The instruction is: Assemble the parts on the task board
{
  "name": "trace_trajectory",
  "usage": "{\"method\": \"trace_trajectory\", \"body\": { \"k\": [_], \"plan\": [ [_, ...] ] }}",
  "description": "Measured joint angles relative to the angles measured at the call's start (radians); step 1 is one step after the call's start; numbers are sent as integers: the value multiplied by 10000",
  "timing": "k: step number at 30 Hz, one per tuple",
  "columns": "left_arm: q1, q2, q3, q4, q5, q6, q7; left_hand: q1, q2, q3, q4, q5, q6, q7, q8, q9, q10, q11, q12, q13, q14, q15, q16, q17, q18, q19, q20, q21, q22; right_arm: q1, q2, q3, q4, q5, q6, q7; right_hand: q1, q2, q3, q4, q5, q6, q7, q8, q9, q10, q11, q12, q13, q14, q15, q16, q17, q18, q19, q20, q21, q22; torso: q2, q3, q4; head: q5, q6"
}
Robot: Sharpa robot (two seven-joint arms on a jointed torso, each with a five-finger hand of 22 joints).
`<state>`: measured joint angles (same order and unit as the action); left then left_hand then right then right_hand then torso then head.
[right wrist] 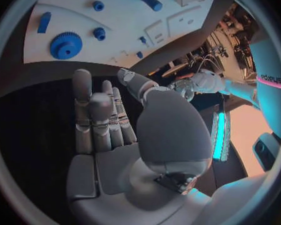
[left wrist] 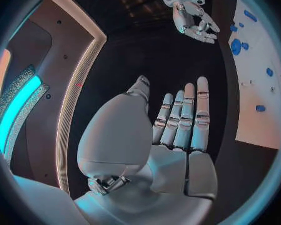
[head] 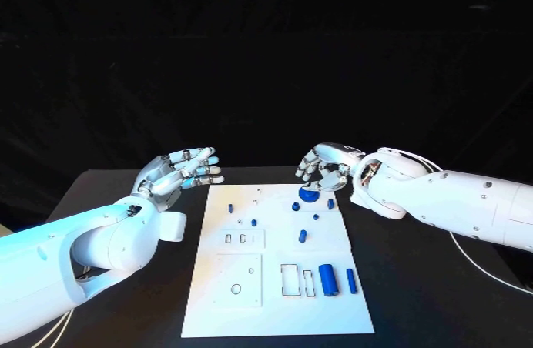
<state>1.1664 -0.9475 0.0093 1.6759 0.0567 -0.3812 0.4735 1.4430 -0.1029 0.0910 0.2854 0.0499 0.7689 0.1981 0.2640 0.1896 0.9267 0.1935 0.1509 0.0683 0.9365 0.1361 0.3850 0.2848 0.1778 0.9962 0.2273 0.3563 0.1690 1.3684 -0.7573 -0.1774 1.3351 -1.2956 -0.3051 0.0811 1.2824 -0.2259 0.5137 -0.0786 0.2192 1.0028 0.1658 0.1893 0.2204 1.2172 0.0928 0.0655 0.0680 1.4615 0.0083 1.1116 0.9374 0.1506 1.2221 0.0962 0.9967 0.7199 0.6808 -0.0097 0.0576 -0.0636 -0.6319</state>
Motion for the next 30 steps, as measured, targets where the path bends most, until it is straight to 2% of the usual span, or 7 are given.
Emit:
{"method": "trace_trajectory", "body": {
  "k": [4,6,7,17,30],
  "plan": [
    [34,-123,16,312,-86,55,-44,48,49,-55,1,0,0,0,0,-2,19,-19,-41,0,-135,-19,563,367,-1,30,-1,343,197,30,-4,0,237,-980,303,-466,-17,-102,122,122,-64,0,0,0,109,2,-2,0,-1,-1,0,1182,1200,-39,430,23,884,1197,128,-32,103,-90,-7],
    [40,-155,20,419,-130,79,-67,48,49,-55,0,0,0,0,0,-2,34,-34,-57,0,-167,-18,750,482,0,66,-37,460,262,40,-4,0,329,-1401,445,-677,-48,-133,142,142,-84,-23,-23,0,137,2,-2,0,-1,-1,1,1465,1489,-196,532,29,1105,1507,172,-43,140,-113,-8],
    [43,-167,21,452,-148,90,-76,49,49,-55,1,0,0,0,0,-7,35,-34,-57,0,-206,-18,824,525,-1,66,-37,500,290,43,-4,-1,365,-1555,499,-759,-83,-168,164,165,-125,-44,-44,0,155,2,-2,0,-1,-1,1,1624,1655,-197,603,24,1240,1689,199,-45,164,-126,-9],
    [88,-240,52,559,-270,159,-130,48,49,-111,1,0,-1,0,0,-15,34,-34,-116,0,-399,-35,1306,822,-1,63,-38,773,482,7,27,-28,476,-2519,968,-1317,-202,-287,-89,418,-336,-77,-76,-38,262,-442,39,0,-2,36,40,2237,2249,-195,748,95,1628,2318,364,-76,244,-214,-10],
    [100,-281,63,553,-329,226,-173,48,49,-138,29,-1,-22,21,0,-26,34,-33,-116,0,-487,-18,1479,917,-1,25,-76,886,548,-87,131,-45,345,-3000,1300,-1674,-199,-284,-364,548,-373,-112,-110,-77,321,-659,30,0,-4,35,40,2431,2427,-195,783,130,1777,2533,476,-63,348,-268,-35]
  ]
}}
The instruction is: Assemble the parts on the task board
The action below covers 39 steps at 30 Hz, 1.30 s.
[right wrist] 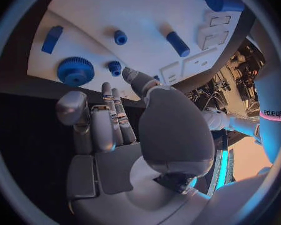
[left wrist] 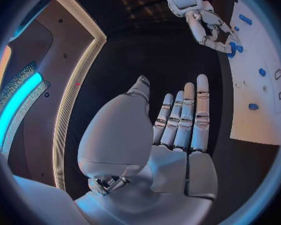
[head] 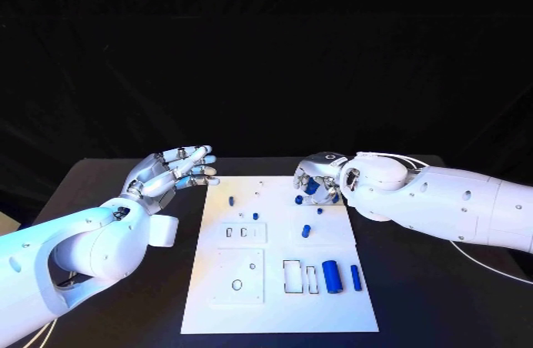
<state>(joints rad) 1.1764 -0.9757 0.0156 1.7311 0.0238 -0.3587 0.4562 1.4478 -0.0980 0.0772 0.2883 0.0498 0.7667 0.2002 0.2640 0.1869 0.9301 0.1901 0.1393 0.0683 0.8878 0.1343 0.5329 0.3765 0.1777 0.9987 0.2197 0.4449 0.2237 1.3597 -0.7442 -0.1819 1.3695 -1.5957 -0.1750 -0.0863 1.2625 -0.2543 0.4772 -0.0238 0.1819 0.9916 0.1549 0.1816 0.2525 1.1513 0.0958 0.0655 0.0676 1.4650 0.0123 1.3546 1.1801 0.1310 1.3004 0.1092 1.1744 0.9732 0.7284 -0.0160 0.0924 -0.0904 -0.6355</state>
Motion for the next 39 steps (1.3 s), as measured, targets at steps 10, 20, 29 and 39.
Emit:
{"method": "trace_trajectory", "body": {
  "k": [10,20,29,39],
  "plan": [
    [4,-9,4,4,-14,57,-20,0,0,0,0,0,-53,-21,0,1,-1,1,0,0,-70,0,4,27,0,-36,-35,34,19,-71,157,1,-198,-107,14,-99,196,196,59,61,0,0,0,0,58,-9,-9,0,51,0,0,137,131,-152,105,34,170,261,93,6,55,-26,-1],
    [13,-9,10,-13,-22,95,-45,0,0,1,0,0,-52,-21,0,1,-1,1,0,0,-70,0,61,39,-1,-73,1,34,29,-130,240,1,-326,-124,75,-131,301,302,350,211,0,176,-62,80,189,312,-52,0,65,-1,0,313,260,-153,178,-35,395,583,165,2,108,-45,-66],
    [19,-12,12,-40,-27,123,-70,0,0,1,0,0,-52,-21,0,2,-1,1,0,0,-70,0,61,55,-1,-73,1,82,41,-155,251,0,-345,-132,190,-165,301,302,574,261,1,300,-89,195,281,519,-107,0,62,-1,0,349,275,-152,214,-71,451,703,208,-2,138,-81,-79],
    [22,-14,12,-58,-32,147,-92,0,0,1,0,0,-52,-21,0,2,-1,1,0,0,-105,35,120,71,0,-72,1,81,52,-147,251,11,-335,-145,184,-180,435,437,838,279,-81,538,-170,341,407,778,-177,5,75,15,-67,397,275,-153,225,-83,533,804,239,-6,154,-105,-41]
  ]
}}
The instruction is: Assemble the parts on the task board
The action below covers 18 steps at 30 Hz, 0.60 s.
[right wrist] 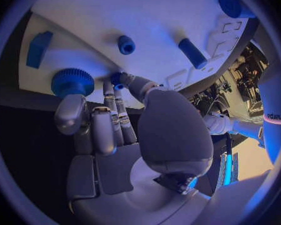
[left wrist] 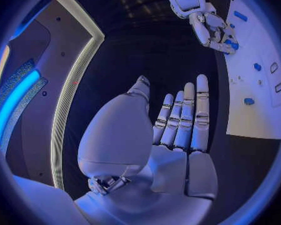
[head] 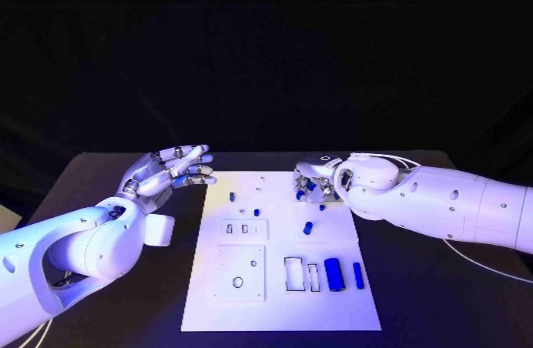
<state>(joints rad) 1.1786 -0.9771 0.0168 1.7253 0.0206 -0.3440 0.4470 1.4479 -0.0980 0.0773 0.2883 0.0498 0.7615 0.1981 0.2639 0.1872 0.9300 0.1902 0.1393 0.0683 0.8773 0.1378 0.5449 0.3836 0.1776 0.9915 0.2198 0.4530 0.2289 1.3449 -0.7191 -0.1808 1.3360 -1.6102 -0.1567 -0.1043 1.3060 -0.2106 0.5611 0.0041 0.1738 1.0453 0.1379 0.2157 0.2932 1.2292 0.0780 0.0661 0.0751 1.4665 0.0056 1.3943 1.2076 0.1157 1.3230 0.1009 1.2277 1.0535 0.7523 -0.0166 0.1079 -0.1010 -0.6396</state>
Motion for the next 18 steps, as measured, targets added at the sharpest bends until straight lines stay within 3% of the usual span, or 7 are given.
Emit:
{"method": "trace_trajectory", "body": {
  "k": [5,16,18],
  "plan": [
    [1,2,0,-13,-2,10,-12,0,0,0,0,0,0,0,0,0,0,0,0,0,-36,-36,0,0,0,0,0,0,2,-12,-5,-9,43,-1,-250,6,107,236,393,-24,-559,290,-105,245,223,362,-77,63,23,-2,-138,68,25,1,96,-96,157,236,10,0,11,-12,28],
    [2,3,1,-65,-5,25,-34,0,0,0,0,0,0,0,0,1,0,0,0,0,-36,-35,0,12,0,1,0,39,11,13,8,66,218,-3,-1385,-103,153,321,530,-128,-682,360,-158,433,544,415,-31,72,154,18,-187,183,120,1,130,-131,243,440,31,-5,23,-13,125],
    [2,6,1,-73,-6,27,-37,0,0,0,0,0,0,0,0,1,0,0,0,0,-36,-35,0,14,-1,1,0,39,14,29,86,87,189,-15,-1555,-155,153,322,551,-148,-699,359,-158,433,548,415,-31,72,156,18,-188,183,120,-107,130,-131,289,460,32,-7,28,-13,133]
  ]
}}
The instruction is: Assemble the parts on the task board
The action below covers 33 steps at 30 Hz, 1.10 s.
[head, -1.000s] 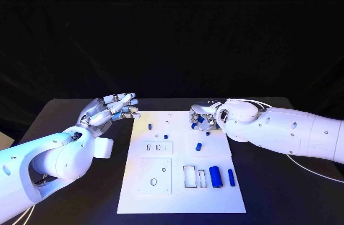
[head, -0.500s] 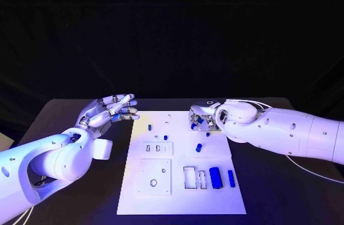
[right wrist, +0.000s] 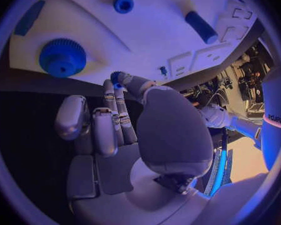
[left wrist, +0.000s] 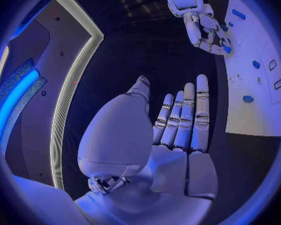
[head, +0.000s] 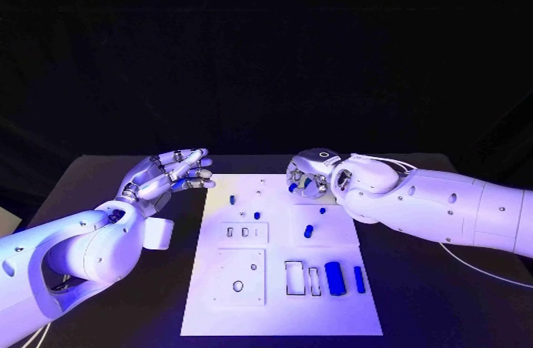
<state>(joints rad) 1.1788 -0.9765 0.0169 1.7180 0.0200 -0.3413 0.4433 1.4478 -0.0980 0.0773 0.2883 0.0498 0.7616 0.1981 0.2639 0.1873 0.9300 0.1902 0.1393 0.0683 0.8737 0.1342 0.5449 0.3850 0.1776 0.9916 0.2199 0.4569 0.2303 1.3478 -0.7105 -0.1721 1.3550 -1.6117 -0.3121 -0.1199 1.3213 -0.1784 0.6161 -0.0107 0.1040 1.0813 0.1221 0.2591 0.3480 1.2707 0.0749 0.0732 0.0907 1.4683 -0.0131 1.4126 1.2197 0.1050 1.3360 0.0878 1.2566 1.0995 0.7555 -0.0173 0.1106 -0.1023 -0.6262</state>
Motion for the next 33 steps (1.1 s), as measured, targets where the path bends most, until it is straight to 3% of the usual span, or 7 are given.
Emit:
{"method": "trace_trajectory", "body": {
  "k": [13,20,33],
  "plan": [
    [2,22,0,3,-2,7,-9,0,0,0,0,0,0,0,0,0,0,0,0,0,0,0,0,-1,0,0,0,-1,-1,85,1141,72,-905,-110,-850,-442,40,37,48,-49,-49,-18,-15,-1,78,-1,0,-19,-14,0,1,5,44,8,24,-24,37,71,30,-7,24,21,36],
    [15,57,0,17,-5,10,-14,0,0,0,0,0,0,0,0,1,0,0,0,0,0,0,0,-2,0,0,0,-1,-2,91,1661,72,-1385,-113,-900,-505,41,37,47,-49,-60,-58,20,-3,80,-1,0,-51,-44,0,1,40,55,12,23,-24,37,102,54,-17,68,62,12],
    [111,91,3,31,-17,14,-20,0,0,0,0,0,0,0,0,1,0,0,0,0,1,0,75,15,-1,-21,-21,-1,12,46,2086,57,-1786,-101,-810,-506,65,59,41,-52,-47,-88,18,-23,110,-1,-1,-118,-54,0,2,39,55,18,21,-22,37,90,123,-57,136,56,-28]
  ]
}}
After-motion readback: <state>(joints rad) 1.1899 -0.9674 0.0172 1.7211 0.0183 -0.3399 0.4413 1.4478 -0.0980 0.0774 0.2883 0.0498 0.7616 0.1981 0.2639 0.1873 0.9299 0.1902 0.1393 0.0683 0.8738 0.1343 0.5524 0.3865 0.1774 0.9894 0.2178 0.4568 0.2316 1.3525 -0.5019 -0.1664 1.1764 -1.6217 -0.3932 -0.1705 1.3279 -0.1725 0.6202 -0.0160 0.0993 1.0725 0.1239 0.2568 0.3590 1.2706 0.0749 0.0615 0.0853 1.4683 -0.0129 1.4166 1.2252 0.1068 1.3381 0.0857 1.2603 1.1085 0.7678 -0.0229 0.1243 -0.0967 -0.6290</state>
